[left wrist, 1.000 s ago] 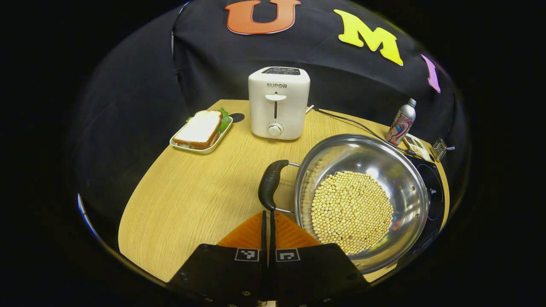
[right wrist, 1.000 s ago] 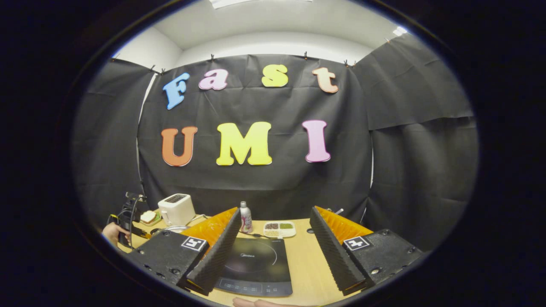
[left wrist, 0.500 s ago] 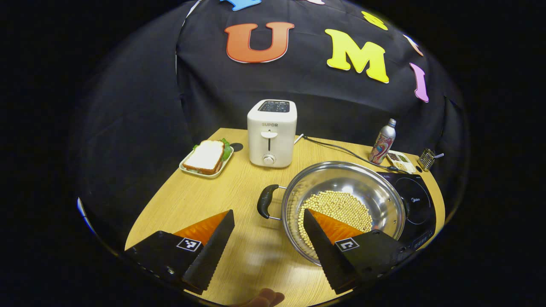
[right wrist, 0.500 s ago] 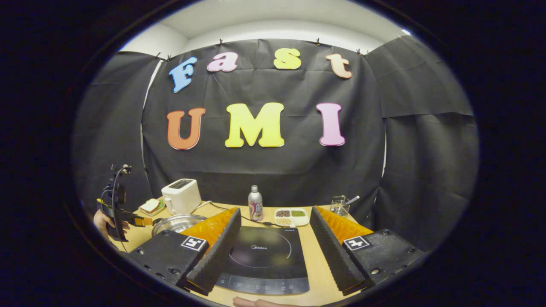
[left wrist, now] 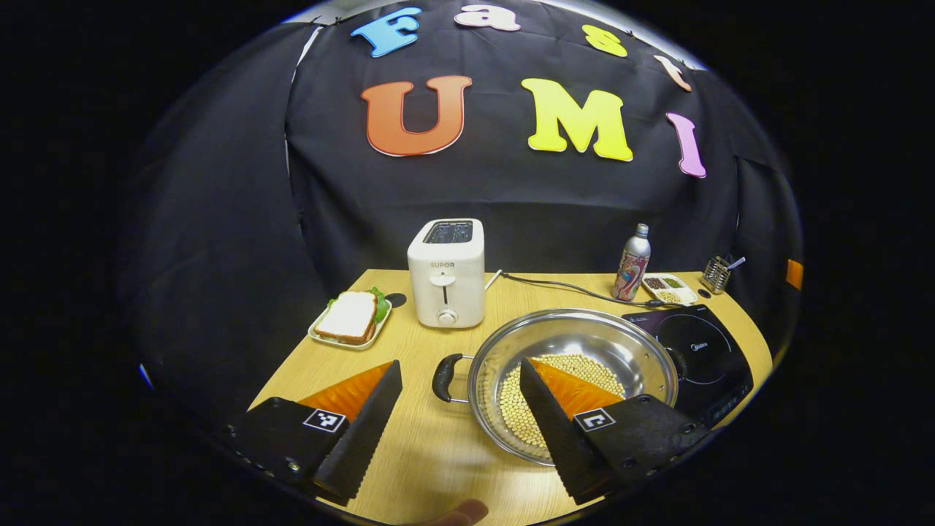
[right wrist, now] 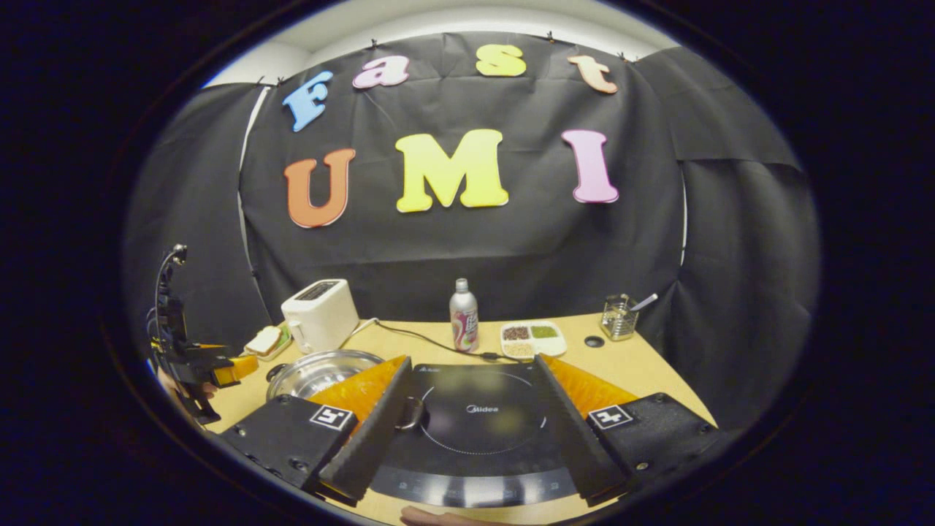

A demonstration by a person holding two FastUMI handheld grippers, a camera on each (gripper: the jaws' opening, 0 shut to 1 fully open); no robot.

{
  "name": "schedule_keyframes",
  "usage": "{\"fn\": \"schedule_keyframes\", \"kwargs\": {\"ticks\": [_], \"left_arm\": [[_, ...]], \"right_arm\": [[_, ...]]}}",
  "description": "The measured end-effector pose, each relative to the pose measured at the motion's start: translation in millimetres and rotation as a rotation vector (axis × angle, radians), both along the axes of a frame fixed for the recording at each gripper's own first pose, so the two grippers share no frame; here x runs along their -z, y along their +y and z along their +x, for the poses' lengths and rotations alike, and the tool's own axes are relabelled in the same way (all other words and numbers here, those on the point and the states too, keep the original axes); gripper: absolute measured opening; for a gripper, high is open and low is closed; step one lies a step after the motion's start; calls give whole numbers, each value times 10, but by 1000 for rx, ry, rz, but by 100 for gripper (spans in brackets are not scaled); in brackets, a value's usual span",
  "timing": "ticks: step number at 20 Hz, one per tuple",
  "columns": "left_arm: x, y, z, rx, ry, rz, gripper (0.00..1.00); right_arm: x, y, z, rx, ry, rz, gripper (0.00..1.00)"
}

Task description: First push the handle of the pot to place it horizontally, then grasp the pot with both hands and set it on the induction cooktop.

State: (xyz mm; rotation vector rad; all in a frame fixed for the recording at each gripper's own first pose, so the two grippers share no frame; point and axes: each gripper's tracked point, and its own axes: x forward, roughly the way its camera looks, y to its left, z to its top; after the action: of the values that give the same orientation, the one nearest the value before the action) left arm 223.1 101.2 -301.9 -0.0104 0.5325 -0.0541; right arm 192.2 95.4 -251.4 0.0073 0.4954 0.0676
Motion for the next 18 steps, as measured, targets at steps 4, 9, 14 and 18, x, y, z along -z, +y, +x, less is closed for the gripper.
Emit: {"fn": "schedule_keyframes", "kwargs": {"ticks": [4,9,14,18], "left_arm": [[227,-16,108,3,34,-13,97],[560,84,251,2,77,-3,97],[778,141,383,9,100,4,98],[833,78,451,36,102,21,97]], "right_arm": [[464,193,161,5,92,-5,99],[1003,443,342,28,184,-18,99],[1478,741,427,11,236,-38,99],[1758,820,514,36,271,-53,99]]}}
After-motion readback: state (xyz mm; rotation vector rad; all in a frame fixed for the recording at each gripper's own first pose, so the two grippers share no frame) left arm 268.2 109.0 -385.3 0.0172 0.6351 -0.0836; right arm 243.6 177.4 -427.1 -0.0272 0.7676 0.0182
